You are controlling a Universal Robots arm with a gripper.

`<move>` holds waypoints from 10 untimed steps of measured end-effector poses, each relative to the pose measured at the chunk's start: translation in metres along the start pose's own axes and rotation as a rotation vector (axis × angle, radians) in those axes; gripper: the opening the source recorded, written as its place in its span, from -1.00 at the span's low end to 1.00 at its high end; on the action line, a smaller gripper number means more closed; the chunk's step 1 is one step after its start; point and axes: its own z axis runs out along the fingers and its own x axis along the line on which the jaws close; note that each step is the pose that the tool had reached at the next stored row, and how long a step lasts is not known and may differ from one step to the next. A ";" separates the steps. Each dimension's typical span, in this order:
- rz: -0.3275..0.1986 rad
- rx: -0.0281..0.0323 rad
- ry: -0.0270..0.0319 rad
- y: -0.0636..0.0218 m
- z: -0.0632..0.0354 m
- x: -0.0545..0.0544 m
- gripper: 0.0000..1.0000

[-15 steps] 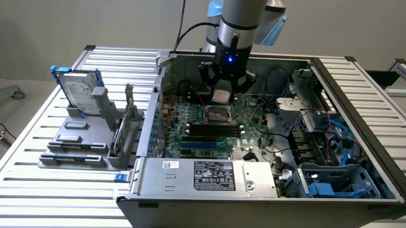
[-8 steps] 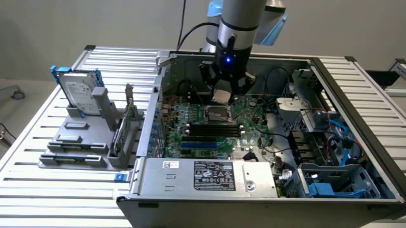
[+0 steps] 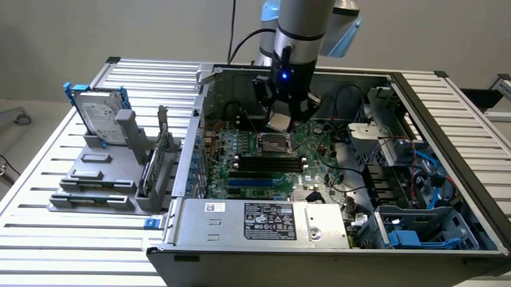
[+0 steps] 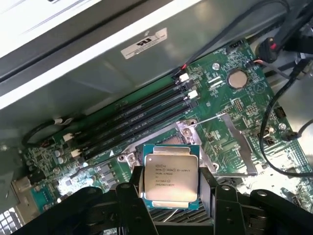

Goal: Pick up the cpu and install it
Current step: 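Place the cpu into insertion slot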

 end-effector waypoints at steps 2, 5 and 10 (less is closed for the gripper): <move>0.034 -0.0020 -0.0025 -0.0001 0.0007 0.000 0.09; 0.087 -0.0054 -0.0062 -0.0002 0.0023 0.000 0.09; 0.175 -0.0110 -0.0125 -0.0004 0.0049 0.000 0.09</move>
